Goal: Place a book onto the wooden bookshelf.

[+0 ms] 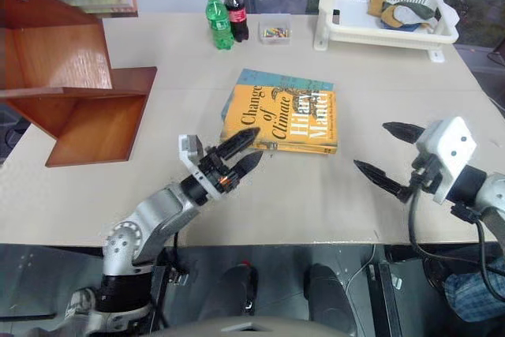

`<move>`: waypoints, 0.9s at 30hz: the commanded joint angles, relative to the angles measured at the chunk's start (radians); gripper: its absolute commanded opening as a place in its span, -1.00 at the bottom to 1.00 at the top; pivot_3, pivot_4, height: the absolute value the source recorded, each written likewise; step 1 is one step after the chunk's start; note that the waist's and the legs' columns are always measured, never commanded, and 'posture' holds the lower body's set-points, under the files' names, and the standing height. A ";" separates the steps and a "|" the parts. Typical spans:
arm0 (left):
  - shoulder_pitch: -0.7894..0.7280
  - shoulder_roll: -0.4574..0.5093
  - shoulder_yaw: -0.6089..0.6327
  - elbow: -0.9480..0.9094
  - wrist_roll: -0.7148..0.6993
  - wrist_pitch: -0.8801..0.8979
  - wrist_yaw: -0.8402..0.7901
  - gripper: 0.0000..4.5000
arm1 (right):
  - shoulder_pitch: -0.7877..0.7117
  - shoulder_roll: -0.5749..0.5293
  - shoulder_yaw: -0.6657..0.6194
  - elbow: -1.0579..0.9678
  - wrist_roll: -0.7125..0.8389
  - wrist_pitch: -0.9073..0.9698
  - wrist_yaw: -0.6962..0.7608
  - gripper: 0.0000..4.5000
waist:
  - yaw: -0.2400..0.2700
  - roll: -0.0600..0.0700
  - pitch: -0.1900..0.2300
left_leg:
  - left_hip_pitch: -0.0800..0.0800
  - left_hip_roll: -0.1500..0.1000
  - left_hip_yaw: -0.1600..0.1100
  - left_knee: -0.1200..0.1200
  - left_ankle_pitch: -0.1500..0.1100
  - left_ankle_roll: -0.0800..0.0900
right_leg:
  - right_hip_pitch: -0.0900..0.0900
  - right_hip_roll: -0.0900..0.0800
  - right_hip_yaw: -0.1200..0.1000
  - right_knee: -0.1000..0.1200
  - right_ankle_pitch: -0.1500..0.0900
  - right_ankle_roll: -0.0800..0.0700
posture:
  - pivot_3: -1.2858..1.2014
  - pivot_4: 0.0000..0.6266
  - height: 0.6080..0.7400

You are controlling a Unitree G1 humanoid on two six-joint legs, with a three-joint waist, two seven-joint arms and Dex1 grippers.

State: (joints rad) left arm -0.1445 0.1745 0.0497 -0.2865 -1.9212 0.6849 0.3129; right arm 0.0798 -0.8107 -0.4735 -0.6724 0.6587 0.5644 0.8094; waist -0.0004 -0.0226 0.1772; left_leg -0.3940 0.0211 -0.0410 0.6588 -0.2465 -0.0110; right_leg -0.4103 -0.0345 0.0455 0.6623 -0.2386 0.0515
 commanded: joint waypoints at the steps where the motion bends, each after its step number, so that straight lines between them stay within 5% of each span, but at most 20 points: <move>1: -0.016 -0.053 -0.011 0.015 -0.018 -0.063 0.108 1.00 | 0.077 0.026 -0.085 -0.102 0.086 -0.013 0.011 0.99 | 0.009 0.000 0.000 | 0.000 0.000 0.000 0.000 0.000 0.000 | 0.000 0.000 0.000 0.000 0.000 0.000 | 0.03 -0.52 1.00; 12: -0.054 -0.128 -0.030 0.046 -0.002 -0.104 0.274 1.00 | 0.180 0.026 -0.104 -0.156 0.130 -0.022 -0.003 0.99 | 0.014 0.000 -0.001 | 0.001 0.000 0.000 0.006 0.000 0.000 | 0.003 0.001 0.001 0.000 0.000 0.000 | 0.03 -0.52 1.00; 27: -0.224 -0.311 -0.017 0.306 0.180 -0.110 0.232 1.00 | 0.192 0.025 -0.098 -0.166 0.135 -0.029 -0.021 0.99 | 0.018 0.000 -0.001 | -0.002 -0.003 -0.006 0.010 0.000 0.000 | 0.006 0.001 0.000 -0.002 0.000 -0.001 | 0.03 -0.52 1.00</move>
State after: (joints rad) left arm -0.3543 -0.0905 0.0347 -0.0026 -1.7597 0.5751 0.5714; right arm 0.2708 -0.7786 -0.5329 -0.8070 0.7779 0.5533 0.7960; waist 0.0173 -0.0226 0.1763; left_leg -0.3961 0.0175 -0.0468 0.6686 -0.2466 -0.0106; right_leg -0.4043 -0.0331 0.0450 0.6597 -0.2391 0.0510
